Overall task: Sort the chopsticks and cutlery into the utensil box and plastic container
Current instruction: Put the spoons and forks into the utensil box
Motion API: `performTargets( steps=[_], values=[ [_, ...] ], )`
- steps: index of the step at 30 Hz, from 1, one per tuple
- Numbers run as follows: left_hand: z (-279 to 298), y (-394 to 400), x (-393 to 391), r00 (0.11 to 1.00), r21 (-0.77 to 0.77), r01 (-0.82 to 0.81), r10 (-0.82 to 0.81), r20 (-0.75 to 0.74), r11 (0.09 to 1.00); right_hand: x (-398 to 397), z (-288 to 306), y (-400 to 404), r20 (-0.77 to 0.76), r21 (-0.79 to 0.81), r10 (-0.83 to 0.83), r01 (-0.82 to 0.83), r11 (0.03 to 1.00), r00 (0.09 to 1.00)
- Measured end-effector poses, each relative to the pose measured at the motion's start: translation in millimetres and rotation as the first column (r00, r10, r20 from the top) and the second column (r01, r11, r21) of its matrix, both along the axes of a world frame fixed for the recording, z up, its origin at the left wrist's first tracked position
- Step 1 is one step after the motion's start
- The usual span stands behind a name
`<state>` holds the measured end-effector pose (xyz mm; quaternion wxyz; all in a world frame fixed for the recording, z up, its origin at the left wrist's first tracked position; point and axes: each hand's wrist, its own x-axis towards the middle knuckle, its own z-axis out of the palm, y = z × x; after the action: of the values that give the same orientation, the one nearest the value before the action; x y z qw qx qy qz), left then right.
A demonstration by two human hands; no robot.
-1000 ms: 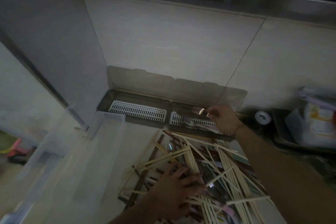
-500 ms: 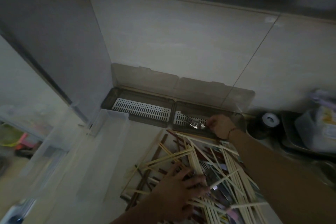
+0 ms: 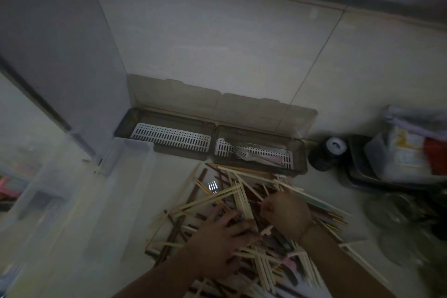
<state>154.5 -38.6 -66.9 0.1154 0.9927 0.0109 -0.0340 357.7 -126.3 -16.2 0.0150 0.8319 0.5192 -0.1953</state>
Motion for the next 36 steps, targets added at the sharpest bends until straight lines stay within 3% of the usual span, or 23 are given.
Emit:
performTargets(
  steps=[6,13,16,21,24,28,33,34,36],
  values=[
    [1,-1,-2,1.0,-0.022,-0.017,0.017,0.005,1.0,-6,-5,-9,0.175,-0.144,-0.03,0.056,0.988,0.984],
    [0,-1,-1,1.0,-0.006,-0.01,0.01,-0.022,1.0,-6,-9,-11,0.121,-0.21,0.023,0.003,0.978,0.992],
    [0,-1,-2,1.0,-0.003,-0.014,0.014,-0.018,1.0,7,-20,-15,0.013,-0.131,-0.052,0.053,0.99,0.999],
    [0,-1,-2,1.0,-0.007,-0.014,0.014,-0.022,1.0,22,-27,-21,-0.303,0.052,-0.116,0.138,0.989,0.946],
    [0,-1,-1,1.0,-0.01,-0.012,0.012,-0.023,1.0,16,-22,-16,-0.509,0.245,-0.066,0.217,0.945,0.859],
    [-2,-1,-2,1.0,-0.017,-0.019,0.019,0.016,1.0,6,6,3,-0.749,0.414,0.01,0.456,0.788,0.663],
    [-2,-1,-2,0.999,-0.014,-0.016,0.016,0.042,1.0,26,31,33,-0.836,0.368,-0.149,0.742,0.561,0.528],
    [-2,0,-2,0.999,-0.013,-0.017,0.017,0.038,1.0,35,33,40,-0.829,0.358,-0.179,0.747,0.56,0.531],
    [-3,1,-1,0.999,0.003,-0.018,0.018,0.03,1.0,52,34,51,-0.718,0.406,-0.227,0.661,0.631,0.658]
  ],
)
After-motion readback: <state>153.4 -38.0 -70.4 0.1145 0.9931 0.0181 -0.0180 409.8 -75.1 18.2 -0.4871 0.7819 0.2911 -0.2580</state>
